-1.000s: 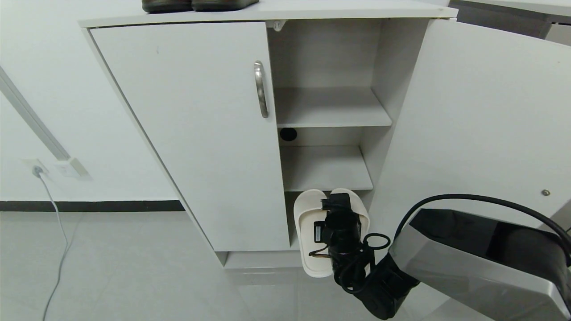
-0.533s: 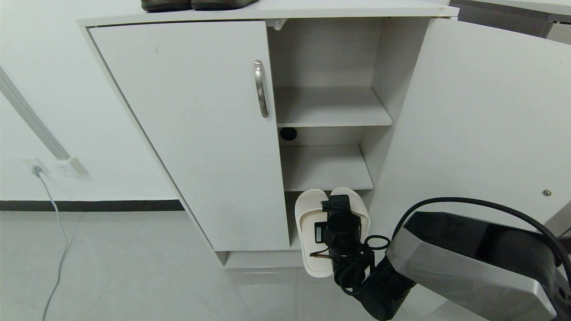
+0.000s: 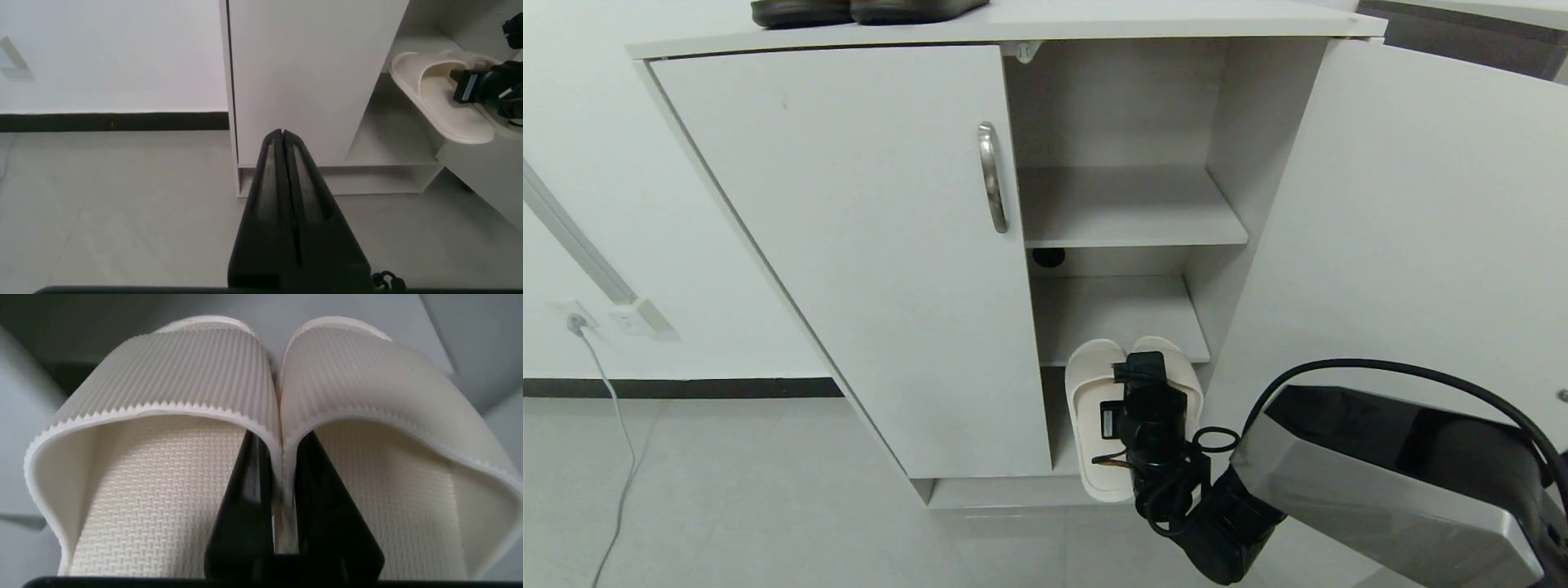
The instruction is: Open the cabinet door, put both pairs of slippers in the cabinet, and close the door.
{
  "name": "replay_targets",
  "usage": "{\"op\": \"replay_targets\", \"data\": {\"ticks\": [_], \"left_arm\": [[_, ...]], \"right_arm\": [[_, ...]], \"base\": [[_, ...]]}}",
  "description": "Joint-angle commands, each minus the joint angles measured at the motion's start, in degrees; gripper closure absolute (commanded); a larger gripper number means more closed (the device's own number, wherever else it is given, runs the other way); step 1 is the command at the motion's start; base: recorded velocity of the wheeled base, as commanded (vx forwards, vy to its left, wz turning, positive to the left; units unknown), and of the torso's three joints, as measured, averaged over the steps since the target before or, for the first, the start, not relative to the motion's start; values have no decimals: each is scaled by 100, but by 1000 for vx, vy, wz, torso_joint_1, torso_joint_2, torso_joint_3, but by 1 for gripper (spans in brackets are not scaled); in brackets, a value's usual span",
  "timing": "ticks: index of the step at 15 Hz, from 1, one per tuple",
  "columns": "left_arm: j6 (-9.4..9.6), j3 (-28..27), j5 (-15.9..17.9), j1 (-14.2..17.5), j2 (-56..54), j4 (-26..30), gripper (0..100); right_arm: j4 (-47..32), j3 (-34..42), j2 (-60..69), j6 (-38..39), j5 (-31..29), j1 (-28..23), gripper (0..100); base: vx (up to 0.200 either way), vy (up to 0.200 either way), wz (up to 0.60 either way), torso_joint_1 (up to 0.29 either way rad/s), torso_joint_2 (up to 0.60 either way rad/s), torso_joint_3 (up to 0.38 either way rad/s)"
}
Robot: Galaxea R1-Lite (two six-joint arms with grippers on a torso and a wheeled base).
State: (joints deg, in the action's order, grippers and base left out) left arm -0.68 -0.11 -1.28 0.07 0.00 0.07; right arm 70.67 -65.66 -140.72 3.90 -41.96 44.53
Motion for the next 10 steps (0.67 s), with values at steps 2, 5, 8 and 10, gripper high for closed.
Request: {"op": "replay_targets", "data": {"ticks": [2, 5, 8, 10], "left_arm": [[-2, 2, -4, 1, 9, -7, 100], [-11, 2, -13, 1, 0, -7, 100], [-11, 2, -13, 1, 0, -7, 100], [-11, 11, -30, 1, 9, -7, 100]], "right_arm": [[8, 0, 27, -3, 4, 12, 100], [-36, -17, -17, -3, 21, 3, 100], [-203, -263, -175, -3, 65, -76, 100], [-537, -597, -193, 5, 83, -138, 100]], "base": [[200, 0, 0, 0, 0, 0], [133, 0, 0, 3, 0, 0], [0, 0, 0, 0, 0, 0], [0, 0, 0, 0, 0, 0]]}}
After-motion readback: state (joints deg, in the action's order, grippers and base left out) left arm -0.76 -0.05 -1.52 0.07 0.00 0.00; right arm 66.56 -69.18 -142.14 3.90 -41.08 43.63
